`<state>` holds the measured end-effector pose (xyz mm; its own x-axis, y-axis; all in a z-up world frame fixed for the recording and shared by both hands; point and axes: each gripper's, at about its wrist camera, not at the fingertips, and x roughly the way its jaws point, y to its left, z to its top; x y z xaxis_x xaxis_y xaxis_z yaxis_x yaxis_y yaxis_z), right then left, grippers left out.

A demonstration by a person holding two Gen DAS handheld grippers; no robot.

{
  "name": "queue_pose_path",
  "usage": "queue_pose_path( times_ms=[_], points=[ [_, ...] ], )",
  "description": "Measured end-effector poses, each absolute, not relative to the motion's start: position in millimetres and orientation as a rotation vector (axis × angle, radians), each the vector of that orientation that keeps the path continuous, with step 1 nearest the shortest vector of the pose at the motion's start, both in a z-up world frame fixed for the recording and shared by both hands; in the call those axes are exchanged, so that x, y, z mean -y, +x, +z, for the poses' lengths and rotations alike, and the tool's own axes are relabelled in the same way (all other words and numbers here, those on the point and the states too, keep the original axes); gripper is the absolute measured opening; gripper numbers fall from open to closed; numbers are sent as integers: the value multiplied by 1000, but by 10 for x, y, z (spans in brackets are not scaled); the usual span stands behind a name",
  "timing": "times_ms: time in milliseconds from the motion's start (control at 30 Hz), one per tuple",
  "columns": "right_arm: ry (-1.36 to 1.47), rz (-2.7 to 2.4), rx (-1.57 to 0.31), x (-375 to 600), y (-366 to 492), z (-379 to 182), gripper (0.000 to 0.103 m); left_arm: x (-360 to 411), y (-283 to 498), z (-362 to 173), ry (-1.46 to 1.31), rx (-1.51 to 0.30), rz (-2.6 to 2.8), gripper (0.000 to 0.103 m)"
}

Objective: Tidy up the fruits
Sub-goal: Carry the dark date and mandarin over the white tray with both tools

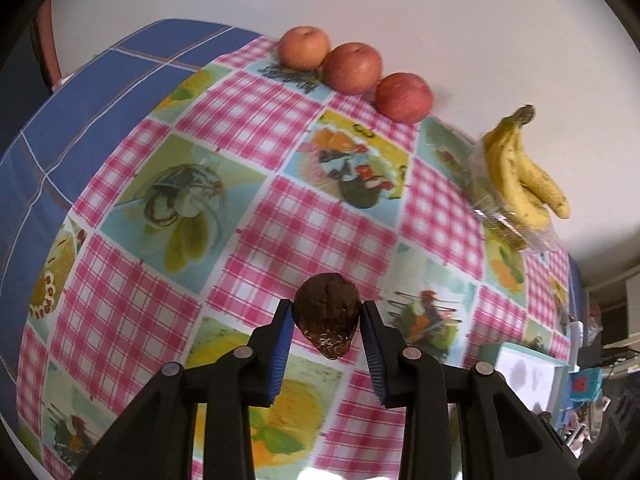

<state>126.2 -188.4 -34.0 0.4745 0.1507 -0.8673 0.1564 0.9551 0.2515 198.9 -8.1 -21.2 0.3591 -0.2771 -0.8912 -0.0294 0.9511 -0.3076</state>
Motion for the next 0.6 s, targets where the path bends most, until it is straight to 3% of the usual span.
queue_pose_path(
  times_ms=[600],
  points=[
    [436,-172,-1027,2808,942,-87,37,623,1821,16,-247,-1165,-254,36]
  ],
)
